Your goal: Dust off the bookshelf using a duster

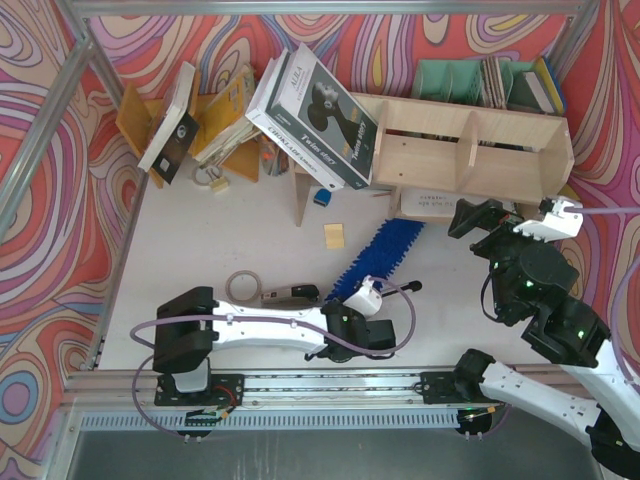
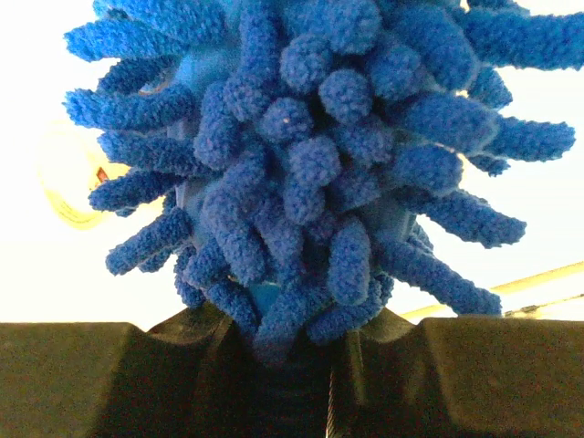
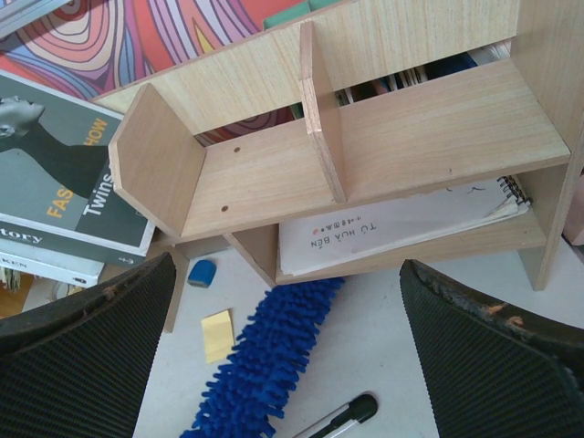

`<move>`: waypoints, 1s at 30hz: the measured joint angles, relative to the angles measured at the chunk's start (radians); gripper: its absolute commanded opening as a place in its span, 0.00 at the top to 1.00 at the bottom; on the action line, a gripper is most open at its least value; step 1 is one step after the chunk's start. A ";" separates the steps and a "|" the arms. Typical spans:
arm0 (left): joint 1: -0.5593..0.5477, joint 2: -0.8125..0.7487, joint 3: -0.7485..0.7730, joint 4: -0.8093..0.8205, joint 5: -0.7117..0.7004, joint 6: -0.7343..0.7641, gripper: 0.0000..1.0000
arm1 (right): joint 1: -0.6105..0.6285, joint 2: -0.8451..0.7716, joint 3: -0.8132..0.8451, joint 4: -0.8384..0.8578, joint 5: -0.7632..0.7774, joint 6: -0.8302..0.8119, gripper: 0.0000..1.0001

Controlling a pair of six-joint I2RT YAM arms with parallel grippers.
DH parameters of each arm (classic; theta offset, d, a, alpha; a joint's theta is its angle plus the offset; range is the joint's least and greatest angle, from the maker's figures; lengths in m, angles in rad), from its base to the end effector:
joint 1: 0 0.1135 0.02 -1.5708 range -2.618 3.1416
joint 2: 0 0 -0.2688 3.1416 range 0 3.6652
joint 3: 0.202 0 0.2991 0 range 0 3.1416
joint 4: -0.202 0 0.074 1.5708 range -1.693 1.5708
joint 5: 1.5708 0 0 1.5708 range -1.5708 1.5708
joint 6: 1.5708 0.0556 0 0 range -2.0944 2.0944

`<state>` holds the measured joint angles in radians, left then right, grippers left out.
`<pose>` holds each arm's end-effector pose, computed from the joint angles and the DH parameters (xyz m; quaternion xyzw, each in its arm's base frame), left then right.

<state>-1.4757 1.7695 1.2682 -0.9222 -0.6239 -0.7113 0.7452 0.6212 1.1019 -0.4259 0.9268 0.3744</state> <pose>0.0681 -0.3716 0.1710 0.3331 0.8891 0.0784 0.3040 0.1336 0.0627 0.4645 0.2057 0.6643 0.0846 0.7136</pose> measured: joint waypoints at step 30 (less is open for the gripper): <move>0.030 0.004 -0.014 0.020 0.017 0.037 1.00 | 0.000 -0.006 -0.002 0.000 0.000 0.000 0.01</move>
<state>-1.4456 1.7737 1.2541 -0.9020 -0.6071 -0.6743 0.7452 0.6155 1.0996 -0.4259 0.9264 0.3740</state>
